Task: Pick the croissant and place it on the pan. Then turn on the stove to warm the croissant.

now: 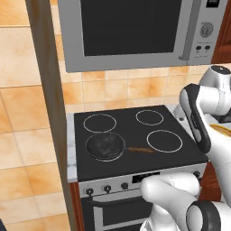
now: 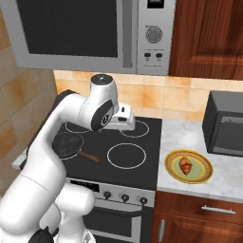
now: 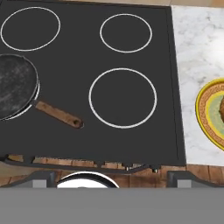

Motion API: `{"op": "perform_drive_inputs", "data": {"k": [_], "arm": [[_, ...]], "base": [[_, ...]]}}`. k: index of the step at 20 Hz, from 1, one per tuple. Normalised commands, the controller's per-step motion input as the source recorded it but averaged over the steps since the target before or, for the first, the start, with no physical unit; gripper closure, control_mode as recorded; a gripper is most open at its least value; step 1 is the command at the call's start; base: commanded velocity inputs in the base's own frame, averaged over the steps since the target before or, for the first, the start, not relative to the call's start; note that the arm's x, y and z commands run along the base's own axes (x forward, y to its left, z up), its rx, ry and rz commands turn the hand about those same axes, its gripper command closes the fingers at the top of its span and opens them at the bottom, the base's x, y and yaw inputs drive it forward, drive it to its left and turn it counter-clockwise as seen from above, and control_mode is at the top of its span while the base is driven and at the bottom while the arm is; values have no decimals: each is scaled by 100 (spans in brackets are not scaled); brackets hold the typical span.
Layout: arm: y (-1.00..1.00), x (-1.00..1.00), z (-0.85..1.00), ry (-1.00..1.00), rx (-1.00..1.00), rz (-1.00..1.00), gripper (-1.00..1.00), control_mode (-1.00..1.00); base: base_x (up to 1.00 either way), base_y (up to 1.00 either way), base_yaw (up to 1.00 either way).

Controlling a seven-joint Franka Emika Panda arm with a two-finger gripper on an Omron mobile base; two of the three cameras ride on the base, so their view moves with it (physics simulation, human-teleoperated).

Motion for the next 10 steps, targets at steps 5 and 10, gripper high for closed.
{"op": "perform_drive_inputs", "data": {"k": [5, 10], "arm": [[-47, 0, -14, 0, 0, 0, -100, -100], [-46, 0, -21, 0, 0, -1, -100, -100]], "base": [[0, 0, 0], [0, 0, 0]]}}
